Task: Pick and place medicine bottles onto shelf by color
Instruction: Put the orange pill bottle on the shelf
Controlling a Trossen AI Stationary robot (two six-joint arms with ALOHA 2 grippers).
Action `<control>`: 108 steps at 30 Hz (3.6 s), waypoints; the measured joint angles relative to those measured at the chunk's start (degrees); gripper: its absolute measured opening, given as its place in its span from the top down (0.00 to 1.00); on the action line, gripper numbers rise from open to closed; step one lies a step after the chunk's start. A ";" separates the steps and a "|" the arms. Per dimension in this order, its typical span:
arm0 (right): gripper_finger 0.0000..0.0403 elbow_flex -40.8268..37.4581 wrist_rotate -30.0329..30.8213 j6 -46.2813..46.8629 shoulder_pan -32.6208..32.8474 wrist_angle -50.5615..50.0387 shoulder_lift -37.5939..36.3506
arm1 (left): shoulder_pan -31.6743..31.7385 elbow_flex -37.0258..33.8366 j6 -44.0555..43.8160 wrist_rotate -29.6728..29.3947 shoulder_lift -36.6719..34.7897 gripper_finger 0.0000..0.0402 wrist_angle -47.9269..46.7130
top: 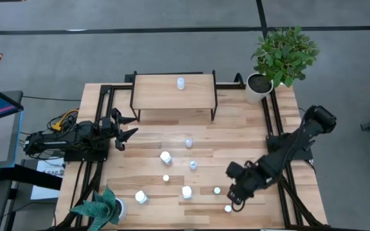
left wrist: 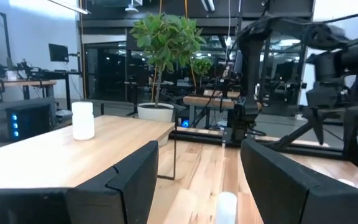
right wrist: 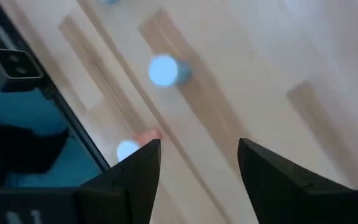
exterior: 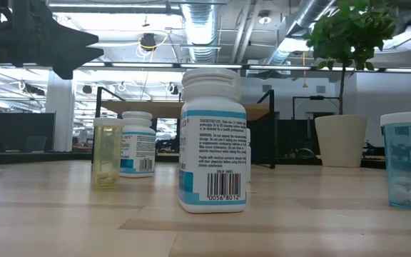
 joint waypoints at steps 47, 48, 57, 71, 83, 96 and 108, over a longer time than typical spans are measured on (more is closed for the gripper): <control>0.54 19.58 0.40 10.80 5.81 -1.21 19.68 | 0.01 0.00 4.58 0.00 0.00 0.46 0.14; 0.55 19.58 0.04 9.26 5.51 -0.95 19.68 | 0.01 0.00 4.58 0.00 0.00 0.46 0.14; 0.56 19.58 -0.58 12.97 4.90 -3.24 19.67 | 0.02 0.00 4.54 0.00 0.00 0.46 0.14; 0.36 19.56 -1.92 10.54 5.23 -3.26 19.65 | 0.01 0.00 4.52 0.00 0.00 0.46 0.17; 0.36 16.73 0.23 15.18 7.63 -3.70 19.60 | 0.00 0.00 4.52 0.00 0.00 0.46 0.17; 0.36 14.64 -0.28 13.41 6.34 -0.37 19.61 | 0.00 0.00 4.52 0.03 0.00 0.46 0.17; 0.36 14.56 -2.34 11.87 6.21 0.75 22.88 | 0.01 0.00 4.52 0.03 0.02 0.46 0.20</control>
